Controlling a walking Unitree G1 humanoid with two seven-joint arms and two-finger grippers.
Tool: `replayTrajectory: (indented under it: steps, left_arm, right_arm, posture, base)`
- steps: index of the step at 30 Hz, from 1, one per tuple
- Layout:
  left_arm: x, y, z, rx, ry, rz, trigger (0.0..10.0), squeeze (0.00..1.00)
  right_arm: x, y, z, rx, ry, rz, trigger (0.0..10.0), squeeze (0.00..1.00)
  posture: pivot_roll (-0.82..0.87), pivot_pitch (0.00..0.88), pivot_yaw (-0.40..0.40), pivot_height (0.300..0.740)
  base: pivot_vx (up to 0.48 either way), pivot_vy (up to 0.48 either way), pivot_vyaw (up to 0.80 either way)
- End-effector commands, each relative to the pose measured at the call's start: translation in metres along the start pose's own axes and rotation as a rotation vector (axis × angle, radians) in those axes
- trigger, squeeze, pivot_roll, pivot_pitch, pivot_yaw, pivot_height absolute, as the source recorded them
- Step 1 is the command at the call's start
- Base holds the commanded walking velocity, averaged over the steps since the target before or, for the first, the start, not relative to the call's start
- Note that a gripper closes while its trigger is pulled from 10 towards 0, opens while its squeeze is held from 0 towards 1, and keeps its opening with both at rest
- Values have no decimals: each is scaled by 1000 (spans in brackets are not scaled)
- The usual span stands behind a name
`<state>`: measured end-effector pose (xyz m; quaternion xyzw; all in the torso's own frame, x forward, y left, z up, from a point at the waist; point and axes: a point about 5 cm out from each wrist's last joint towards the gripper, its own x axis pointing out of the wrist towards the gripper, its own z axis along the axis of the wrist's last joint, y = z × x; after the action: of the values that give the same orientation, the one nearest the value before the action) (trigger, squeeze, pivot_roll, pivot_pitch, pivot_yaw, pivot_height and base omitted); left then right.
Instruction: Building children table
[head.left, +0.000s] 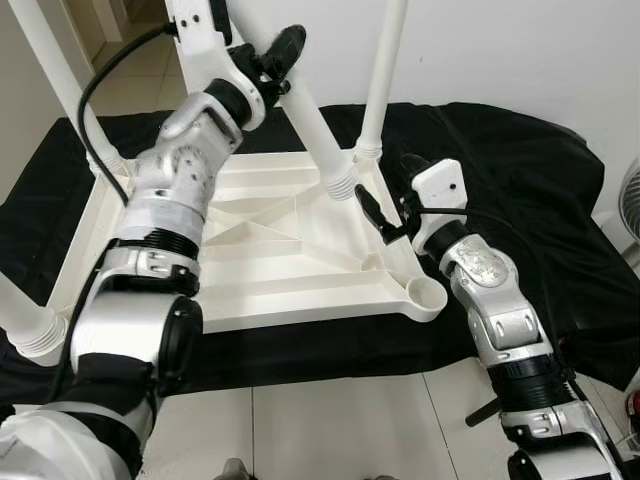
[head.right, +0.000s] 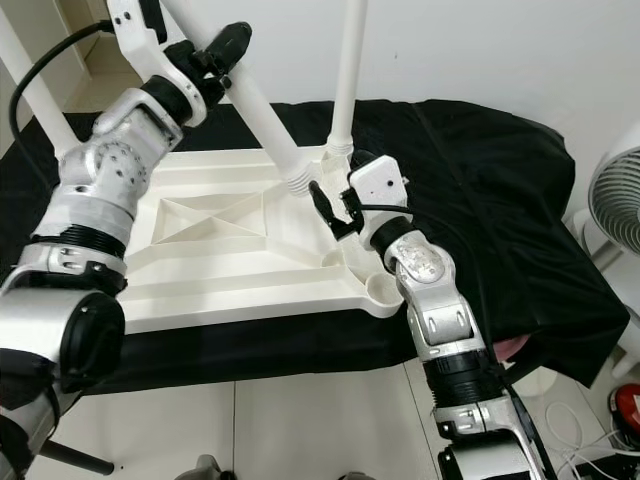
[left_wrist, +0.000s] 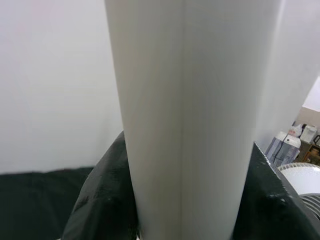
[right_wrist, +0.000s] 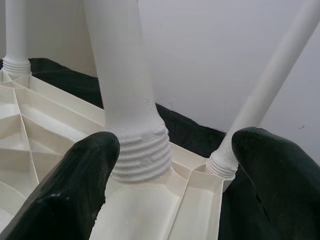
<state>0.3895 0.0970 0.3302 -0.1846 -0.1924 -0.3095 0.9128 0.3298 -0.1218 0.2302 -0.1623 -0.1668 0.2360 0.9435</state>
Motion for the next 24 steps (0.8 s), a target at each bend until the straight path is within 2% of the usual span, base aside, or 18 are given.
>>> replayTrajectory:
  steps: [1,4,11,13,14,16,19,24]
  left_arm:
    - [1,-6,5,37,-20,-49,10000,0]
    - [0,-17,2,81,-34,-58,10000,0]
    - [-1,-31,-3,109,-57,-60,10000,0]
    - [0,-42,-7,132,-68,-69,10000,0]
    - [0,-42,-7,132,-68,-69,10000,0]
    - [1,-53,-11,148,-71,-89,10000,0]
    - [1,-61,-14,172,-69,-114,10000,0]
    - [0,-68,-17,186,-62,-134,10000,0]
  right_arm:
    - [2,2,0,-2,13,16,10000,0]
    - [12,7,2,0,29,30,10000,0]
    - [22,16,1,-1,49,50,10000,0]
    - [25,18,-2,1,64,55,10000,0]
    - [25,18,-2,1,64,55,10000,0]
    - [28,19,-3,-6,76,53,10000,0]
    - [32,16,-4,-15,84,28,10000,0]
    - [37,13,-3,-24,88,-5,10000,0]
  posture:
    - [-87,0,10,740]
    - [-73,0,0,740]
    - [-57,0,-6,740]
    - [-53,0,-8,740]
    - [-53,0,-8,740]
    - [-51,0,-9,740]
    - [-50,0,-8,740]
    - [-51,0,-5,740]
  base:
    - [0,0,0]
    - [0,0,0]
    - [0,0,0]
    - [0,0,0]
    - [0,0,0]
    - [0,0,0]
    - [0,0,0]
    - [0,0,0]
